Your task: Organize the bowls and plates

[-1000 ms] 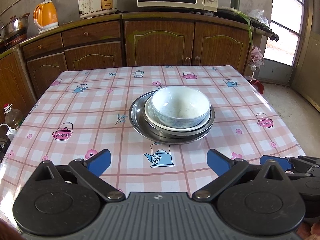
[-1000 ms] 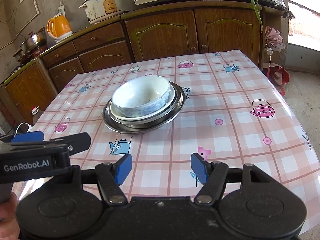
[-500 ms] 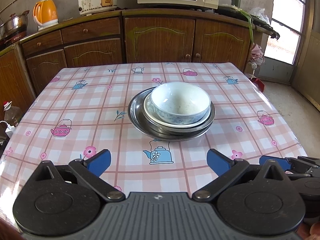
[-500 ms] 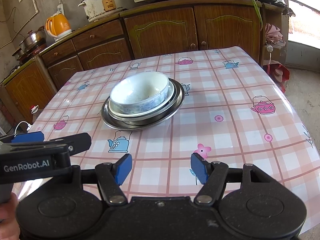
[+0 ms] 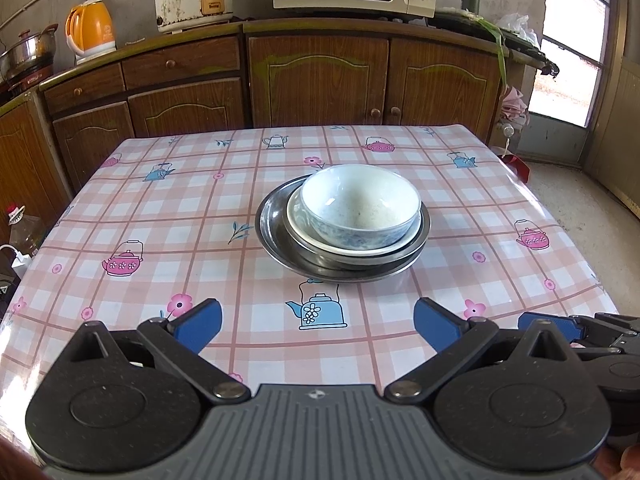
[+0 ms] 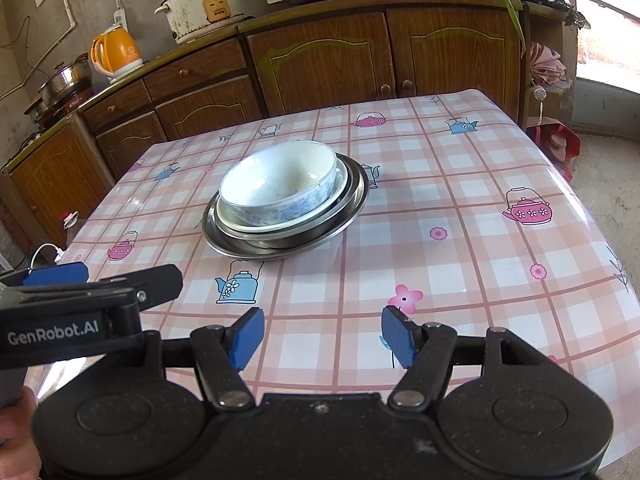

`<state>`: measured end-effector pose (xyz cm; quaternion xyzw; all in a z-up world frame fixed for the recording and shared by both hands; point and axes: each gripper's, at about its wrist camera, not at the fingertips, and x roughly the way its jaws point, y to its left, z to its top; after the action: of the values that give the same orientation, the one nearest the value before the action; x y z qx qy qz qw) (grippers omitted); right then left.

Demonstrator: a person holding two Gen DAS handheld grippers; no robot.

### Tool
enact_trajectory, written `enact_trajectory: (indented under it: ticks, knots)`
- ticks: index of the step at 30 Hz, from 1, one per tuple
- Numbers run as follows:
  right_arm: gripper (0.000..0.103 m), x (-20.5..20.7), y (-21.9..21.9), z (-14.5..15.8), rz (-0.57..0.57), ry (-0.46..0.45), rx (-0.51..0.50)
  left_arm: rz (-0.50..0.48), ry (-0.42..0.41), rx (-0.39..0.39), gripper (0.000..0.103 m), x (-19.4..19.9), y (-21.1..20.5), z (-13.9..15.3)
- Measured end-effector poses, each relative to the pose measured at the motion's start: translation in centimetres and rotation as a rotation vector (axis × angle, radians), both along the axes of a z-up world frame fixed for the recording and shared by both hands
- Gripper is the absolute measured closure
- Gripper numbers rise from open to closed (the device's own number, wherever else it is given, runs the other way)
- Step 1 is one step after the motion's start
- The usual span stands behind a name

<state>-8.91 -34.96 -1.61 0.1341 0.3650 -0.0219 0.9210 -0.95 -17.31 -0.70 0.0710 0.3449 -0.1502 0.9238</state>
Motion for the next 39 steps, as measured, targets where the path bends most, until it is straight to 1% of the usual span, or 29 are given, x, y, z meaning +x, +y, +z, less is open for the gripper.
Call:
enact_trajectory:
  ticks: [39]
  knots:
    - [0.024,0.36,-0.05,-0.34,0.02,0.017,0.013,-0.032,-0.02,0.013,0.0,-0.24,-0.39,-0.07]
